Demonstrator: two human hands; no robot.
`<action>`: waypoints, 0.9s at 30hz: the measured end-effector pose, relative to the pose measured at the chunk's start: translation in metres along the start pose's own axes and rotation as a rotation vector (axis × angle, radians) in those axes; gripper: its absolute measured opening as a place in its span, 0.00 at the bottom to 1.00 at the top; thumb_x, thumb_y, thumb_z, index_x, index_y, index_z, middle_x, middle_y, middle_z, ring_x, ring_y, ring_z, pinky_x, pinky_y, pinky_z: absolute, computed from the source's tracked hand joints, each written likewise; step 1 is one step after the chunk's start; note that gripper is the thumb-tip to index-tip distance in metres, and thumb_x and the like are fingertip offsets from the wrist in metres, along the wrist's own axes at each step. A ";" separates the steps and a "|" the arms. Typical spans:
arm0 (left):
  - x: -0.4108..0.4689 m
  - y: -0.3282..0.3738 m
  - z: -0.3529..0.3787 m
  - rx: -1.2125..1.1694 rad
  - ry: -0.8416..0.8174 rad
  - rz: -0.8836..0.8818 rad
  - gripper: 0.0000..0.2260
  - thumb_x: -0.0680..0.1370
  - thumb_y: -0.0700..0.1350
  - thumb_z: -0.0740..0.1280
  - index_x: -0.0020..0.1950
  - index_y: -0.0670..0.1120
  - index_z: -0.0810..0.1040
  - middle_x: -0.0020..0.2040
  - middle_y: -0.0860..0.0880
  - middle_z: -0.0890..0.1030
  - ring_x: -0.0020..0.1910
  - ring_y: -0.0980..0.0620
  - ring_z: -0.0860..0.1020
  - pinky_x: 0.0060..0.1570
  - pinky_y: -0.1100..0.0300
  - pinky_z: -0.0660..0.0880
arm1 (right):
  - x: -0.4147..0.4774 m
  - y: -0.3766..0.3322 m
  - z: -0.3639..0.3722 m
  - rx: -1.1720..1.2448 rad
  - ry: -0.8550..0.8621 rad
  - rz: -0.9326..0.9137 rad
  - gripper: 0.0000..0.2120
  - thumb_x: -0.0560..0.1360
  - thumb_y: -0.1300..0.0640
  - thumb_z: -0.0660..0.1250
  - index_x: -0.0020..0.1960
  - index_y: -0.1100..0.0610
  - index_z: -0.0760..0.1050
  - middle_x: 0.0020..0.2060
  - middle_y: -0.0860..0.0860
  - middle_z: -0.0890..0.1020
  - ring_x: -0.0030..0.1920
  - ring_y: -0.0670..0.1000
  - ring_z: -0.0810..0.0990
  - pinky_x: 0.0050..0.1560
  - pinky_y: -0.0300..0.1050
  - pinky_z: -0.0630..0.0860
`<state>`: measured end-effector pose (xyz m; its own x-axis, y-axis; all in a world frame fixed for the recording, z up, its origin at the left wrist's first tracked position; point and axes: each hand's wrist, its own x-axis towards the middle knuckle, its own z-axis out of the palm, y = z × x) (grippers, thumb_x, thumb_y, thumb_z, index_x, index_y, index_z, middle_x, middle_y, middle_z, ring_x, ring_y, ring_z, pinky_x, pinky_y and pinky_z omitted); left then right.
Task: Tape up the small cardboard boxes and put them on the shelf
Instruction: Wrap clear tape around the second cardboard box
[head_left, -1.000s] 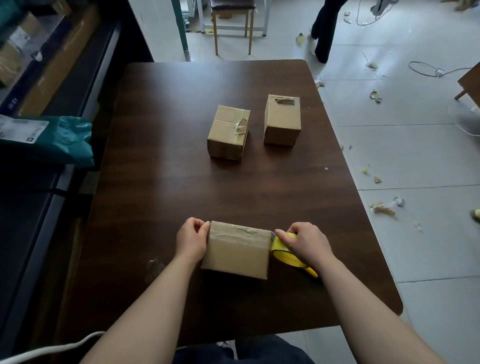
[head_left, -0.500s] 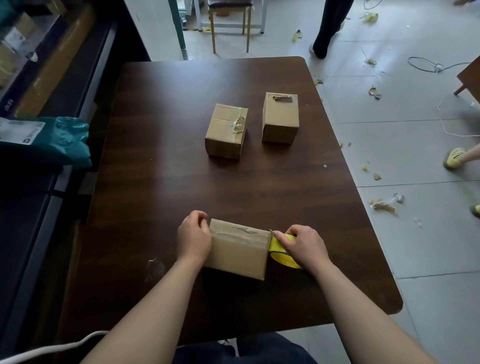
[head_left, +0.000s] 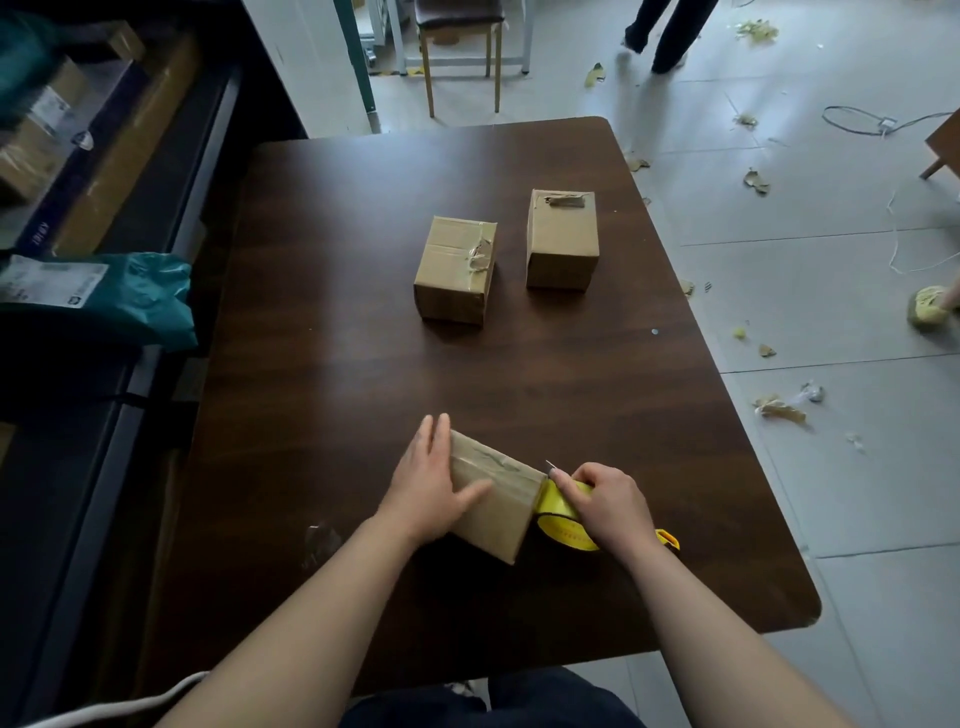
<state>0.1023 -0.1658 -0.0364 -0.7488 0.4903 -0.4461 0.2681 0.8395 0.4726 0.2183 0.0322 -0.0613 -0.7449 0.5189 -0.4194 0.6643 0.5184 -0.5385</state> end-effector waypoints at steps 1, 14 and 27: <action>-0.001 0.002 -0.002 0.127 -0.090 0.062 0.53 0.68 0.67 0.69 0.79 0.50 0.39 0.79 0.50 0.38 0.78 0.49 0.38 0.76 0.50 0.41 | -0.001 0.002 0.001 0.024 0.005 -0.003 0.20 0.77 0.39 0.62 0.35 0.53 0.75 0.34 0.48 0.78 0.42 0.53 0.77 0.40 0.48 0.70; 0.015 0.039 -0.006 0.713 -0.179 0.446 0.57 0.61 0.58 0.78 0.79 0.50 0.45 0.78 0.48 0.52 0.76 0.45 0.51 0.74 0.47 0.54 | -0.004 -0.001 -0.020 0.180 0.071 -0.073 0.25 0.78 0.44 0.63 0.27 0.55 0.65 0.24 0.48 0.68 0.31 0.51 0.70 0.33 0.47 0.64; 0.002 0.012 -0.020 -0.033 -0.151 0.371 0.53 0.60 0.56 0.79 0.75 0.58 0.49 0.72 0.60 0.54 0.72 0.54 0.56 0.71 0.48 0.65 | 0.008 -0.032 -0.093 0.106 0.068 -0.161 0.20 0.67 0.41 0.75 0.32 0.58 0.79 0.30 0.53 0.79 0.32 0.47 0.74 0.29 0.40 0.67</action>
<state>0.0923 -0.1596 -0.0169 -0.5069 0.7895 -0.3460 0.4822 0.5924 0.6454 0.1970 0.0826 0.0210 -0.8329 0.4813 -0.2733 0.5238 0.5262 -0.6698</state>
